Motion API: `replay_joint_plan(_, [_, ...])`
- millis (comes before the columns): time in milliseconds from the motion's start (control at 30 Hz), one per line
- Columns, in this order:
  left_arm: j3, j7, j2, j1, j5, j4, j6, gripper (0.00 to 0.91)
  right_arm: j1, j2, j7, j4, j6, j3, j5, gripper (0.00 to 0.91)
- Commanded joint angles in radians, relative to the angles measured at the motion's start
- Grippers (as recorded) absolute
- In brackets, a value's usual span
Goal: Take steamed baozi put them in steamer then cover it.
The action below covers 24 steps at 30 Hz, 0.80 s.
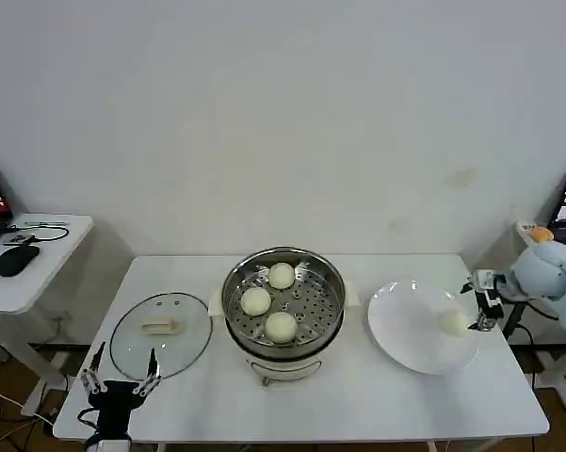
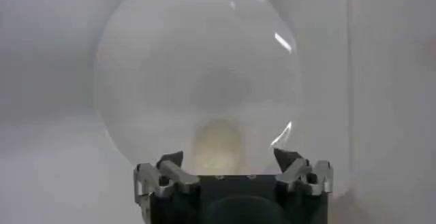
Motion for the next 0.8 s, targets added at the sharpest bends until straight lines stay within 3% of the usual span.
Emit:
replay_joint_plan(33, [-0.003, -0.001, -0.004, 0.010, 0.001, 0.004, -0.003, 0.907, -0.100, 0.095, -0.009, -0.166, 0.031, 0.117, -0.076, 0.907])
replay_joint_plan(433, [-0.012, -0.001, -0.007, 0.010, 0.005, 0.008, -0.002, 0.907, -0.056, 0.223, -0.020, -0.282, 0.052, 0.084, -0.094, 0.907])
replay_joint_plan(733, [-0.017, -0.005, -0.006, 0.009, 0.003, 0.025, -0.006, 0.907, -0.041, 0.240, -0.013, -0.313, 0.036, 0.063, -0.120, 0.907])
replay_joint_plan(800, [-0.018, -0.007, -0.006, 0.008, 0.003, 0.030, -0.007, 0.907, -0.038, 0.244, -0.011, -0.320, 0.032, 0.061, -0.125, 0.867])
